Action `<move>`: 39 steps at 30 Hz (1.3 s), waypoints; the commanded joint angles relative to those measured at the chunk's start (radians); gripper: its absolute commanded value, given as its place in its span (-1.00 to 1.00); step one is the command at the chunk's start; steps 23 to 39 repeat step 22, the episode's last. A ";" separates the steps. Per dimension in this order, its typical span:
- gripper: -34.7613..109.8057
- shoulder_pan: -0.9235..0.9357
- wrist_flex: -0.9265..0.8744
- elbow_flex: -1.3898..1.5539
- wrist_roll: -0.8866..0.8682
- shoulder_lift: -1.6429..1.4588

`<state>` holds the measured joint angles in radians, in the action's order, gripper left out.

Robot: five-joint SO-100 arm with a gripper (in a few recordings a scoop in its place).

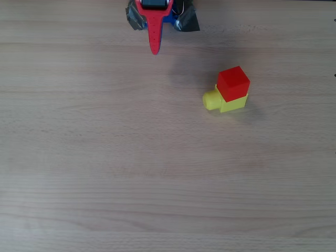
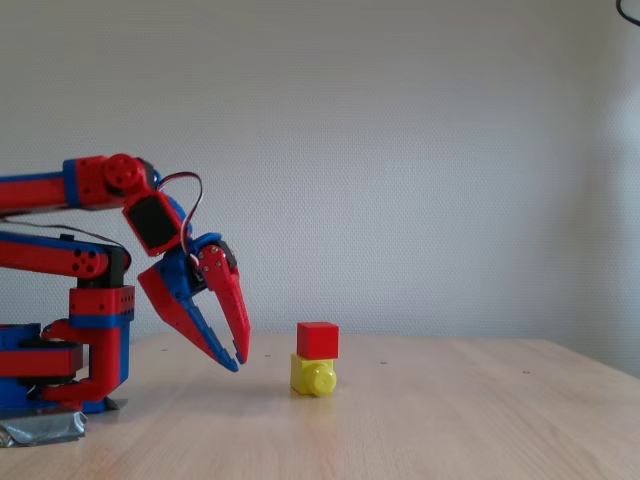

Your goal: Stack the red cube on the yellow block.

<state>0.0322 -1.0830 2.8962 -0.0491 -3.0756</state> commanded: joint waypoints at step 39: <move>-0.52 0.046 -0.087 0.092 -0.044 -0.229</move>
